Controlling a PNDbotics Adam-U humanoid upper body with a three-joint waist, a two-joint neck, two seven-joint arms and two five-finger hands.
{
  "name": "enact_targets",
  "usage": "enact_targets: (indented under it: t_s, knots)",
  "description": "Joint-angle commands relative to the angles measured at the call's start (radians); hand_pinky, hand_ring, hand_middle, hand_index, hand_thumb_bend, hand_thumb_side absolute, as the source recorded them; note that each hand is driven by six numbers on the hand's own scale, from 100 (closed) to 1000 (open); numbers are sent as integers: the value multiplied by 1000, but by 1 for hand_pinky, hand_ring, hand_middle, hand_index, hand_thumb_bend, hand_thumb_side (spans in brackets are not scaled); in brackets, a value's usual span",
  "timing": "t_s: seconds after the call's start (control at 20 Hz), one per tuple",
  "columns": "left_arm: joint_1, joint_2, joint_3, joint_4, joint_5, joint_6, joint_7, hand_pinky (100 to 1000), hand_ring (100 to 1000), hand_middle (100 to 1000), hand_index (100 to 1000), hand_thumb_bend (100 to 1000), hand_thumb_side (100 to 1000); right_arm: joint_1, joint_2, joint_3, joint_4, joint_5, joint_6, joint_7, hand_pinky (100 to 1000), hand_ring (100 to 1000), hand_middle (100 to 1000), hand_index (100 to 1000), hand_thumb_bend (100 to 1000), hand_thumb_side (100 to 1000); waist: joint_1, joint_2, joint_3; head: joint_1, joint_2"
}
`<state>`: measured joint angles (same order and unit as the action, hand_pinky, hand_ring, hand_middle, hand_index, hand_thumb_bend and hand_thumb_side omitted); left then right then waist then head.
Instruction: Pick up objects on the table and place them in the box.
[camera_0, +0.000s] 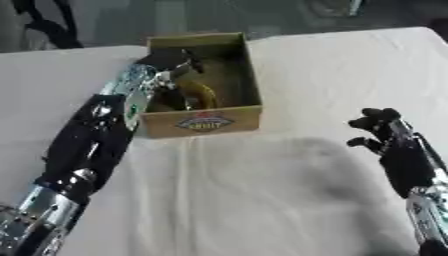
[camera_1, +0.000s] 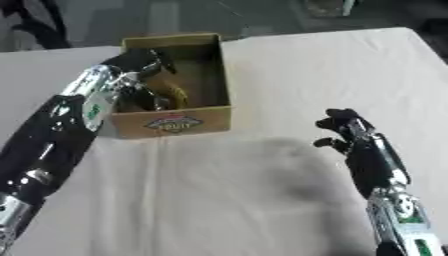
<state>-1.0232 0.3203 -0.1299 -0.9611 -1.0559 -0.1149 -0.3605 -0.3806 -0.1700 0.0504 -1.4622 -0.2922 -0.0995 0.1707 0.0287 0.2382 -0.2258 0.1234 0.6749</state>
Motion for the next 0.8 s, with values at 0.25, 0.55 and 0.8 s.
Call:
enact_targets:
  t_s: [0.25,0.55,0.8]
  knots:
    - [-24,82,13,-214,113,19,4,729,732,742,757,841,374,-5,-7,-7,-12,3,0,-2,571,786,607,755,100,692,-5,-30,16,-14,1]
    - [19,126,34,-388,228,39,32,715,704,716,733,805,349,-1,-6,-10,-14,3,1,-3,572,787,607,755,100,694,-7,-35,30,-23,2]
    - [110,161,62,-544,386,61,81,698,665,682,710,666,388,4,-9,-15,-15,-1,1,-8,572,787,607,755,100,692,-9,-39,50,-31,8]
